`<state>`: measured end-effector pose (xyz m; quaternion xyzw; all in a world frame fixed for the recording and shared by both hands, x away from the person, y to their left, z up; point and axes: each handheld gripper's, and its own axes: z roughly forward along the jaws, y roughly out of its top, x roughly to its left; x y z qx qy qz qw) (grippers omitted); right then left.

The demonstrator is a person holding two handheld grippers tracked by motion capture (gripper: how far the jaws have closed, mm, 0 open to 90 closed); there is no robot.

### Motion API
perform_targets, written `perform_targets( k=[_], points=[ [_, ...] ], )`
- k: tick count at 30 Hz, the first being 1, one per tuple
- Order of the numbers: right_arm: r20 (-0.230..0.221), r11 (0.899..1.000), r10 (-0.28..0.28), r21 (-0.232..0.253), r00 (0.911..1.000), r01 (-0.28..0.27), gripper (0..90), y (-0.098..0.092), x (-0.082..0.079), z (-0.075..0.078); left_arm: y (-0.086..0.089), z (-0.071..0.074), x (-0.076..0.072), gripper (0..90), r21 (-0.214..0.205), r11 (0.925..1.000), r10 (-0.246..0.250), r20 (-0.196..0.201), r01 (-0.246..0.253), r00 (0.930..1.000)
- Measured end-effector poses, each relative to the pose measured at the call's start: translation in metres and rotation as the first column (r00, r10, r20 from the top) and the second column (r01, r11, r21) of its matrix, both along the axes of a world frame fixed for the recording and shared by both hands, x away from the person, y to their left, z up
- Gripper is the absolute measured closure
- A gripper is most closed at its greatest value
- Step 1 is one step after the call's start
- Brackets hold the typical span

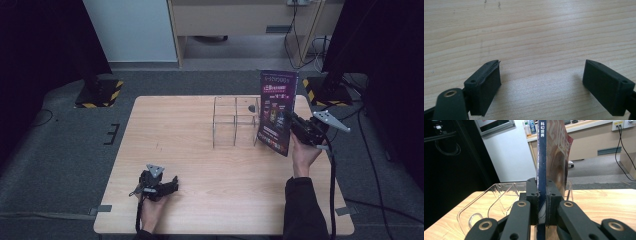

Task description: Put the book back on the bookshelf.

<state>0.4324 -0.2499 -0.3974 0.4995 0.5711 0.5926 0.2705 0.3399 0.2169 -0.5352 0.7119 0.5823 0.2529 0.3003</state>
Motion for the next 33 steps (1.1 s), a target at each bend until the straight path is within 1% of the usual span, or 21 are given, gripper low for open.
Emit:
perform_targets(
  k=[3, 8, 12, 15, 20, 24, 29, 31, 33],
  points=[
    [0.004, 1.000, -0.001, 0.002, 1.0000, 0.001, 84.5, 0.003, 0.000, -0.001, 0.000, 0.000, 0.000, 13.8, 0.000, 1.0000, 0.001, 0.000, -0.001, 1.0000],
    [0.004, 0.999, -0.008, -0.034, 1.0000, 0.008, 84.5, 0.007, -0.002, -0.001, 0.000, 0.000, 0.000, 13.6, 0.000, 1.0000, 0.001, 0.000, -0.001, 1.0000],
    [0.011, 1.000, -0.012, -0.026, 0.9999, 0.013, 84.4, 0.007, -0.004, -0.007, 0.000, 0.000, 0.000, 13.5, 0.001, 1.0000, 0.001, -0.001, -0.001, 1.0000],
    [0.014, 0.999, -0.011, -0.042, 0.9998, 0.011, 84.4, 0.010, -0.007, -0.009, -0.001, 0.000, 0.000, 13.4, 0.001, 1.0000, 0.001, -0.001, -0.001, 1.0000],
    [0.024, 0.998, -0.010, -0.055, 0.9997, 0.011, 84.1, 0.011, -0.013, -0.013, -0.001, 0.000, 0.000, 13.4, 0.001, 1.0000, 0.001, -0.001, -0.001, 1.0000],
    [0.030, 0.996, -0.006, -0.084, 0.9995, 0.008, 83.9, 0.012, -0.020, -0.014, -0.001, 0.000, 0.000, 13.4, 0.001, 1.0000, 0.001, -0.001, -0.001, 1.0000],
    [0.019, 0.995, 0.005, -0.100, 0.9998, -0.003, 83.4, 0.011, -0.028, -0.015, -0.001, 0.000, 0.000, 13.4, 0.001, 1.0000, 0.002, -0.001, -0.002, 1.0000],
    [0.010, 0.994, 0.005, -0.105, 0.9999, -0.004, 83.0, 0.009, -0.032, -0.016, -0.001, 0.000, 0.000, 13.3, 0.001, 1.0000, 0.002, -0.001, -0.002, 1.0000],
    [-0.004, 0.995, 0.006, -0.100, 1.0000, -0.006, 82.5, 0.007, -0.035, -0.017, -0.001, 0.000, 0.000, 13.3, 0.001, 1.0000, 0.002, -0.001, -0.002, 1.0000]
  ],
)
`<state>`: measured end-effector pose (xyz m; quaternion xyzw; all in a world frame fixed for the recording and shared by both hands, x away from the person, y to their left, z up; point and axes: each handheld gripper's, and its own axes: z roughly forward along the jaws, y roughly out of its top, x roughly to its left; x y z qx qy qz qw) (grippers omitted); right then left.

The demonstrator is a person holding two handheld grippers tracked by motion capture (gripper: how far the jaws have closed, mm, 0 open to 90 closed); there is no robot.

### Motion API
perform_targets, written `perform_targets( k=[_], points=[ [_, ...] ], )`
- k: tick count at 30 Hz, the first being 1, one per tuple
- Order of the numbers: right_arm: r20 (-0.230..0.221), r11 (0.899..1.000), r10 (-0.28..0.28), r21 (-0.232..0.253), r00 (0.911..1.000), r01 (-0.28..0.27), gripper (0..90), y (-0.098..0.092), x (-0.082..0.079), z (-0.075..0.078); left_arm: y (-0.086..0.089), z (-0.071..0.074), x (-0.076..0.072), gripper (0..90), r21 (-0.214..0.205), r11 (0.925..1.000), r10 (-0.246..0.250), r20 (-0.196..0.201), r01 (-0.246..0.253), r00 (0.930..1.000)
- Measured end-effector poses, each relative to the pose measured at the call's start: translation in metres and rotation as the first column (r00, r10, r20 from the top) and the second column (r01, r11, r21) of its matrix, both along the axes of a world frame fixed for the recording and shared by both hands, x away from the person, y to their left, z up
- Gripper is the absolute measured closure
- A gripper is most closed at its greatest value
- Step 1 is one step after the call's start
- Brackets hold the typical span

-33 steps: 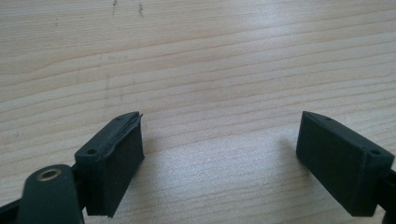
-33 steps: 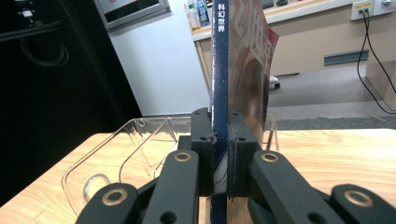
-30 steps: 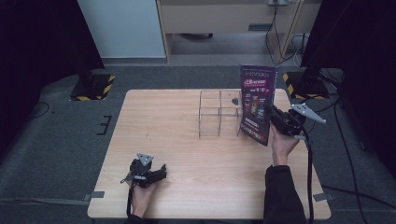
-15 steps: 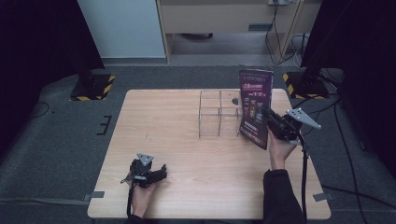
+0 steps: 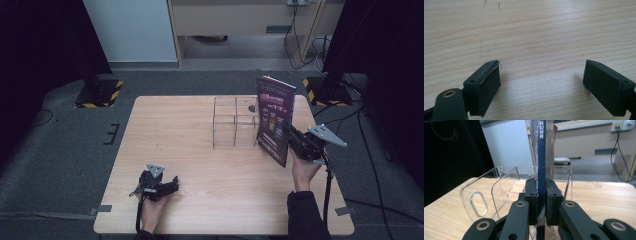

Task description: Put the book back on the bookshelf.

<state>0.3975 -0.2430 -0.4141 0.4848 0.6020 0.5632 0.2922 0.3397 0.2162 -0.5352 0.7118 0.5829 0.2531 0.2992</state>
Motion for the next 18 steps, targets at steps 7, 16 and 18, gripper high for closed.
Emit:
perform_targets(
  k=[7, 16, 18],
  points=[
    [-0.034, 0.999, 0.014, -0.032, 0.9993, -0.016, 82.2, -0.007, -0.013, -0.005, 0.000, 0.000, 0.000, 13.2, 0.000, 1.0000, 0.001, 0.000, -0.001, 1.0000],
    [-0.085, 0.996, 0.050, -0.064, 0.9952, -0.056, 81.5, -0.014, -0.030, -0.009, 0.000, 0.000, 0.000, 13.2, 0.001, 1.0000, 0.000, 0.000, 0.000, 1.0000],
    [-0.096, 0.996, 0.067, -0.059, 0.9932, -0.072, 81.2, -0.015, -0.034, -0.011, 0.000, 0.000, 0.000, 13.2, 0.000, 1.0000, 0.000, 0.000, 0.000, 1.0000]
  ],
)
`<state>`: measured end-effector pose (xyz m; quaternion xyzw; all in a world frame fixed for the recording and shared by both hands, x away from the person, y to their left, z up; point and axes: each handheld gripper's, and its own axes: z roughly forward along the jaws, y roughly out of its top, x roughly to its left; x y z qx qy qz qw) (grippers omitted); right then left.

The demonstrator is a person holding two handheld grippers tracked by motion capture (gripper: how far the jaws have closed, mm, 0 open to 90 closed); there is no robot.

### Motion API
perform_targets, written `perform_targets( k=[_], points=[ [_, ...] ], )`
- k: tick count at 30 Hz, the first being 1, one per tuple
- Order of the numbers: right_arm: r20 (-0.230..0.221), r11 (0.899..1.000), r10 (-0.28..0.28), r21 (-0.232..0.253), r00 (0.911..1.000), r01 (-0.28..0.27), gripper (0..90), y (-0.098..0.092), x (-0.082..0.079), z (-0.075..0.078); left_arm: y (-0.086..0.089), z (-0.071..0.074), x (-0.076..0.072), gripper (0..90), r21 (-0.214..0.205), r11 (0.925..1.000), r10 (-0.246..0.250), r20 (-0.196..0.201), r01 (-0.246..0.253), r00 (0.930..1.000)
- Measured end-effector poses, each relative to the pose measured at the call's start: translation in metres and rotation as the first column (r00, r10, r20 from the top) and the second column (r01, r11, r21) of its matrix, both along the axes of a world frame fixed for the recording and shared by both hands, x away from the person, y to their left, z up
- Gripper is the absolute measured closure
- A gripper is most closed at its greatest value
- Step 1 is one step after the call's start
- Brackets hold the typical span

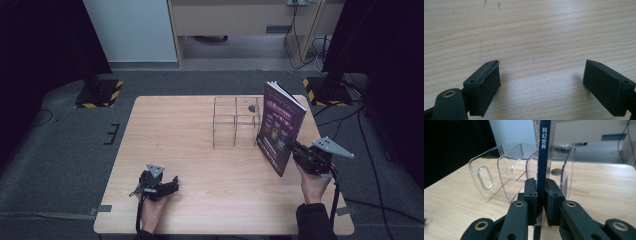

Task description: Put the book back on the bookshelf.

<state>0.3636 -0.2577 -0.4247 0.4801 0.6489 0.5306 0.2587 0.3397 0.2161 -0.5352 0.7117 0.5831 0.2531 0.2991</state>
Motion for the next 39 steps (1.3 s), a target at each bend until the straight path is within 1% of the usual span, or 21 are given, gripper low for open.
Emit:
perform_targets(
  k=[4, 9, 10, 12, 14, 17, 19, 22, 24, 28, 30, 32, 35, 37, 39],
  points=[
    [-0.015, 1.000, 0.007, -0.009, 0.9999, -0.007, 80.9, 0.000, -0.007, -0.003, 0.000, 0.000, 0.000, 13.2, 0.000, 1.0000, 0.002, 0.000, -0.002, 1.0000],
    [-0.032, 1.000, 0.014, 0.003, 0.9994, -0.014, 80.4, -0.004, -0.016, -0.011, 0.000, 0.000, 0.000, 13.2, 0.000, 1.0000, 0.002, 0.000, -0.002, 1.0000],
    [-0.044, 1.000, 0.019, 0.007, 0.9988, -0.019, 80.5, -0.005, -0.017, -0.012, 0.000, 0.000, 0.000, 13.2, 0.000, 1.0000, 0.002, 0.000, -0.002, 1.0000],
    [-0.050, 1.000, 0.016, -0.004, 0.9986, -0.016, 80.2, -0.007, -0.019, -0.014, 0.000, 0.000, 0.000, 13.2, 0.000, 1.0000, 0.002, 0.000, -0.002, 1.0000],
    [-0.061, 1.000, 0.023, -0.017, 0.9979, -0.024, 79.5, -0.006, -0.021, -0.016, 0.000, 0.000, 0.000, 13.2, 0.000, 1.0000, 0.002, 0.000, -0.002, 1.0000],
    [-0.073, 0.999, 0.024, -0.028, 0.9971, -0.026, 77.3, -0.006, -0.022, -0.020, 0.000, 0.000, 0.000, 13.2, 0.000, 1.0000, 0.002, 0.000, -0.002, 1.0000],
    [-0.065, 1.000, 0.016, -0.026, 0.9977, -0.018, 75.2, -0.007, -0.021, -0.019, 0.000, 0.000, 0.000, 13.1, 0.000, 1.0000, 0.002, 0.000, -0.002, 1.0000],
    [-0.052, 1.000, 0.001, -0.018, 0.9986, -0.002, 71.9, -0.009, -0.021, -0.014, 0.000, 0.000, 0.000, 13.0, 0.000, 1.0000, 0.002, 0.000, -0.002, 1.0000],
    [-0.029, 1.000, -0.009, -0.008, 0.9995, 0.009, 68.3, -0.011, -0.020, -0.010, 0.000, 0.000, 0.000, 13.0, 0.000, 1.0000, 0.002, 0.000, -0.002, 1.0000],
    [-0.007, 1.000, -0.021, 0.011, 0.9997, 0.021, 67.0, -0.013, -0.016, 0.000, 0.000, 0.000, 0.000, 13.0, 0.000, 1.0000, 0.003, 0.000, -0.003, 1.0000],
    [-0.003, 1.000, -0.029, 0.008, 0.9996, 0.029, 67.0, -0.013, -0.012, 0.005, 0.000, 0.000, 0.000, 13.0, 0.000, 1.0000, 0.002, 0.000, -0.002, 1.0000],
    [-0.011, 0.999, -0.033, 0.008, 0.9994, 0.034, 69.2, -0.011, -0.009, 0.008, 0.000, 0.000, 0.000, 13.0, 0.000, 1.0000, 0.002, 0.000, -0.002, 1.0000],
    [-0.033, 0.999, -0.039, 0.023, 0.9987, 0.040, 75.0, -0.008, -0.005, 0.007, 0.000, 0.000, 0.000, 13.0, 0.000, 1.0000, 0.002, 0.000, -0.002, 1.0000],
    [-0.049, 0.998, -0.054, 0.032, 0.9973, 0.056, 80.4, -0.005, -0.005, 0.007, 0.000, 0.000, 0.000, 13.0, 0.000, 1.0000, 0.003, 0.000, -0.003, 1.0000],
    [-0.063, 0.996, -0.070, 0.051, 0.9955, 0.073, 83.1, -0.004, -0.003, 0.008, 0.000, 0.000, 0.000, 13.0, 0.000, 1.0000, 0.002, 0.000, -0.002, 1.0000]
  ],
)
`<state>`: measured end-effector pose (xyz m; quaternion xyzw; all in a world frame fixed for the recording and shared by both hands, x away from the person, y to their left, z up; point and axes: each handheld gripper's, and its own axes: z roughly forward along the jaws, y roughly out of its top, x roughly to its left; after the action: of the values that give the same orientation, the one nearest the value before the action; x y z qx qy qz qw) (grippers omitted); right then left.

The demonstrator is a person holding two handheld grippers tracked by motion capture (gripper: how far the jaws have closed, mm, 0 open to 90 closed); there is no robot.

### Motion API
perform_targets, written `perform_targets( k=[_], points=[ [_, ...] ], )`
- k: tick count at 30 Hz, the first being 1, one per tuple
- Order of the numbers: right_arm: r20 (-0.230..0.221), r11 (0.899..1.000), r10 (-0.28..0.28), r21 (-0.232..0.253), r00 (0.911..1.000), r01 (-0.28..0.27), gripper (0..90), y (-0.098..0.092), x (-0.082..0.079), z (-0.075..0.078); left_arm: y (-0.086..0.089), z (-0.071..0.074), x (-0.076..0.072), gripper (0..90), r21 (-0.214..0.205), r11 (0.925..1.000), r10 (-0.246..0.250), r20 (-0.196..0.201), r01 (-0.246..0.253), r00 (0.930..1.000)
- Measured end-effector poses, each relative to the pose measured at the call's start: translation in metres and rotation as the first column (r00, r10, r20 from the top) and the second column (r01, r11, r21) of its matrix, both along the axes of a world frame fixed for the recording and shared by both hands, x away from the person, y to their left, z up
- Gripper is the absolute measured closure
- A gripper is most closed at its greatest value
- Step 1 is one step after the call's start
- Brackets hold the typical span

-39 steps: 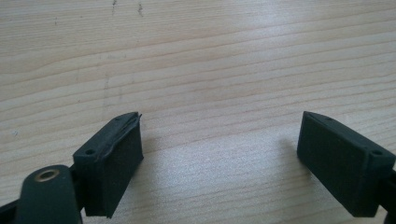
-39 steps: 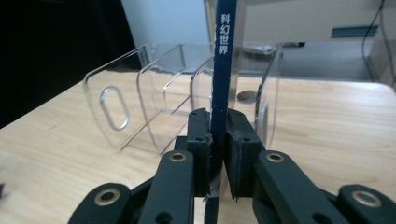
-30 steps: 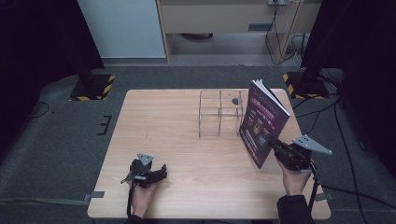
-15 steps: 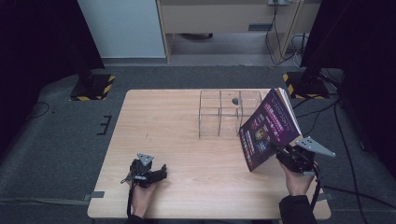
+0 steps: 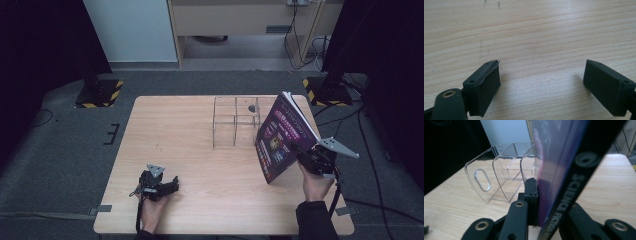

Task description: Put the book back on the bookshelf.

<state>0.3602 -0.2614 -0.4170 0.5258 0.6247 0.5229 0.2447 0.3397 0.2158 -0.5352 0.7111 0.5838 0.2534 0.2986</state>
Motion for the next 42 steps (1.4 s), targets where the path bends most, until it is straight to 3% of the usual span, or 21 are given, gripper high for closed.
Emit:
perform_targets(
  k=[2, 10, 16, 23, 31, 35, 42],
  points=[
    [-0.008, 0.999, 0.004, 0.036, 1.0000, -0.004, 84.3, 0.003, 0.001, 0.000, 0.000, 0.000, 0.000, 13.0, 0.000, 1.0000, 0.000, 0.000, 0.000, 1.0000],
    [0.034, 1.000, 0.008, 0.005, 0.9994, -0.008, 84.5, 0.018, 0.005, 0.009, 0.000, 0.000, 0.000, 13.0, 0.000, 1.0000, 0.000, 0.000, 0.000, 1.0000],
    [0.066, 0.999, -0.007, 0.052, 0.9978, 0.003, 84.6, 0.016, 0.018, 0.016, 0.000, 0.000, 0.000, 13.0, -0.001, 1.0000, 0.000, 0.000, 0.000, 1.0000],
    [0.086, 0.999, -0.022, 0.030, 0.9960, 0.019, 84.5, 0.016, 0.043, 0.022, 0.000, 0.000, 0.000, 13.0, -0.001, 1.0000, 0.000, 0.000, 0.000, 1.0000],
    [0.095, 0.997, -0.066, -0.034, 0.9933, 0.069, 84.5, 0.025, 0.073, 0.012, 0.000, 0.000, 0.000, 13.0, -0.001, 1.0000, 0.000, 0.000, 0.000, 1.0000],
    [0.099, 0.994, -0.086, -0.054, 0.9913, 0.092, 84.4, 0.025, 0.081, 0.006, 0.000, 0.000, 0.000, 12.9, 0.000, 1.0000, -0.001, 0.000, 0.001, 1.0000],
    [0.136, 0.990, -0.125, -0.048, 0.9827, 0.133, 84.5, 0.025, 0.082, 0.004, 0.000, 0.000, 0.000, 12.8, -0.001, 1.0000, -0.003, 0.000, 0.003, 1.0000]
  ],
)
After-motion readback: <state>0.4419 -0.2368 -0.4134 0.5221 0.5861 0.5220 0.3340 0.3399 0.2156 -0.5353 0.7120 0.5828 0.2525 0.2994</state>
